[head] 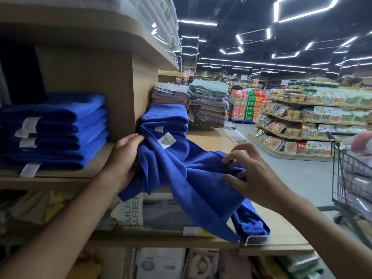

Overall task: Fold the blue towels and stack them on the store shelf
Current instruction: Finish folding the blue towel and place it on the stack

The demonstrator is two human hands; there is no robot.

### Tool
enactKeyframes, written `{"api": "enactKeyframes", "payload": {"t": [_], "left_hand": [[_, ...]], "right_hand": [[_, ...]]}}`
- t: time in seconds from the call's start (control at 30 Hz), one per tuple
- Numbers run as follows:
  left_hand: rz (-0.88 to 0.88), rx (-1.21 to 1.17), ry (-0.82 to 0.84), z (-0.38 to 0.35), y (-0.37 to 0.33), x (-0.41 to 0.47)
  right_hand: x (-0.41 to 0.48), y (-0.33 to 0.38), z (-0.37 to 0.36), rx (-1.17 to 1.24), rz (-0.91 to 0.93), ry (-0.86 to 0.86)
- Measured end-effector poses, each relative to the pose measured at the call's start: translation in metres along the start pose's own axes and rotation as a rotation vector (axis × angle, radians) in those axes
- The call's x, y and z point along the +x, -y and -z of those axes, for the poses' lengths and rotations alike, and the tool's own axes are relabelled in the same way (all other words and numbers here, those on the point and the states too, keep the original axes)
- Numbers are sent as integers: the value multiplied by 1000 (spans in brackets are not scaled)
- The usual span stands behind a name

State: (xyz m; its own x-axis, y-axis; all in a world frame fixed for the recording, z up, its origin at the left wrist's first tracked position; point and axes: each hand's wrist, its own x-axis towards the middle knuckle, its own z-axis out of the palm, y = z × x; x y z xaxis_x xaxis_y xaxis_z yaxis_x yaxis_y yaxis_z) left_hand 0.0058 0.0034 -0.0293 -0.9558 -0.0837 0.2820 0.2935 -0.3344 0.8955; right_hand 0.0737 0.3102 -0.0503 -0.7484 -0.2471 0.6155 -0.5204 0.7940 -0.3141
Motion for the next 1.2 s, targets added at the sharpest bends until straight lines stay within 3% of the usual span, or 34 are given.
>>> {"api": "enactKeyframes", "payload": {"t": [0.1, 0.17, 0.33, 0.47, 0.53, 0.7, 0.83, 0.93, 1.2], "left_hand": [[37, -2, -41, 0, 1, 6], [40, -2, -41, 0, 4, 8], [33, 17, -39, 1, 5, 8], [46, 14, -33, -1, 4, 7], [57, 14, -31, -1, 4, 6], [70, -27, -14, 2, 7, 7], [61, -39, -4, 5, 10, 10], [57, -52, 2, 6, 12, 12], [4, -88, -28, 5, 13, 9]], "right_hand": [[-19, 22, 1, -71, 149, -138], [-37, 36, -3, -168, 189, -98], [-68, 50, -26, -324, -79, 111], [-71, 48, -21, -365, -154, 248], [-66, 47, -10, -317, -170, 215], [-34, 38, 24, 13, -273, -96], [-6, 27, 37, -42, -338, 88], [7, 20, 31, -346, -252, 217], [21, 9, 28, -375, -270, 131]]}}
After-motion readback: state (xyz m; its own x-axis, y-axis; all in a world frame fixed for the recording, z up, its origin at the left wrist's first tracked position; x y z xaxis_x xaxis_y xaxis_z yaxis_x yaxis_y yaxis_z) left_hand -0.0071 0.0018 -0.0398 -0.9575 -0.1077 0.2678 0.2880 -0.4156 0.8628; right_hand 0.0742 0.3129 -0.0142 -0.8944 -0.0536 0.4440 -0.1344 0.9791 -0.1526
